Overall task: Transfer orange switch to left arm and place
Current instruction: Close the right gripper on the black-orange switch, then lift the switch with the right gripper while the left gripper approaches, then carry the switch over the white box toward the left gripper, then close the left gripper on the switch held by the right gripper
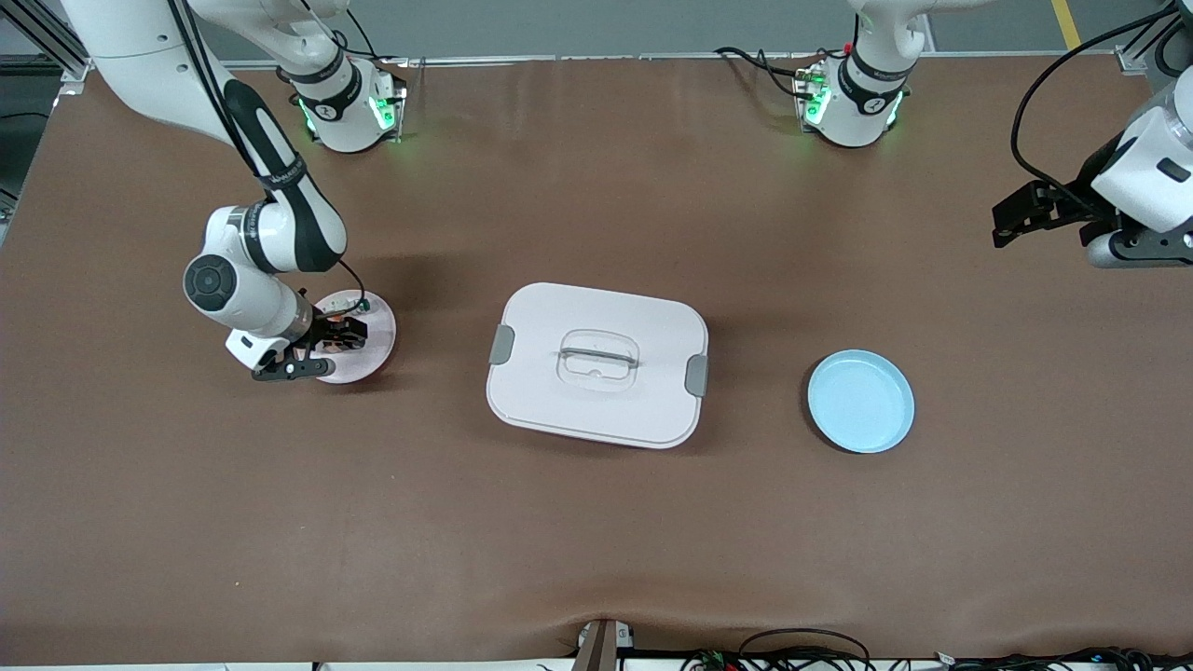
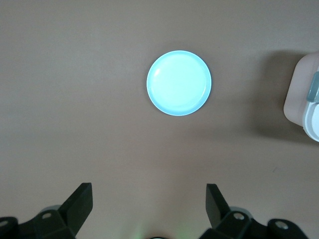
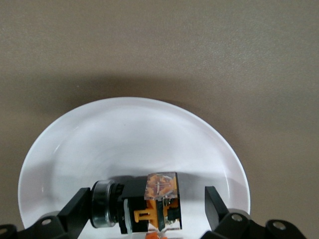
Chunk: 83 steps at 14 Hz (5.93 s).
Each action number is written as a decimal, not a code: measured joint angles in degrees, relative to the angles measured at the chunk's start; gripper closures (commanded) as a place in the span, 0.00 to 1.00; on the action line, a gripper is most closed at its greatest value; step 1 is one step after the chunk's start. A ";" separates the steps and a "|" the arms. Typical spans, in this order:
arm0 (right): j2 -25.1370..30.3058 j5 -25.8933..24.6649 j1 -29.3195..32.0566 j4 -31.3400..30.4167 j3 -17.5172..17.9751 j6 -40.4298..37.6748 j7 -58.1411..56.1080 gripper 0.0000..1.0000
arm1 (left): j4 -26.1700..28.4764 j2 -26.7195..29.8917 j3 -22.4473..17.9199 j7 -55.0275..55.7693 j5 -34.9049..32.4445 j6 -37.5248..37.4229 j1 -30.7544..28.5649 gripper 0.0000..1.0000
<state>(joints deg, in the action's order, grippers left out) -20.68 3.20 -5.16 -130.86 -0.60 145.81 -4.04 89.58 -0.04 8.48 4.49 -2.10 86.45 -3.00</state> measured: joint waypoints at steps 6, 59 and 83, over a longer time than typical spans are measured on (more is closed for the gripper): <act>-0.92 0.00 -0.01 -1.22 0.04 2.82 -0.01 0.38 | 0.02 0.00 0.03 0.00 0.00 -0.22 0.00 0.00; -20.92 39.51 -38.70 71.97 4.94 -8.93 126.48 1.00 | 6.65 -7.25 8.43 8.81 32.63 24.27 6.49 0.26; -21.21 39.49 -39.66 72.43 4.81 -8.32 123.13 0.00 | 6.40 -7.12 8.04 7.97 32.39 18.83 7.24 1.00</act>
<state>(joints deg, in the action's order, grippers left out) -41.89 42.69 -44.82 -58.42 4.21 137.49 119.09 95.98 -7.16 16.52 12.46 30.30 105.29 4.24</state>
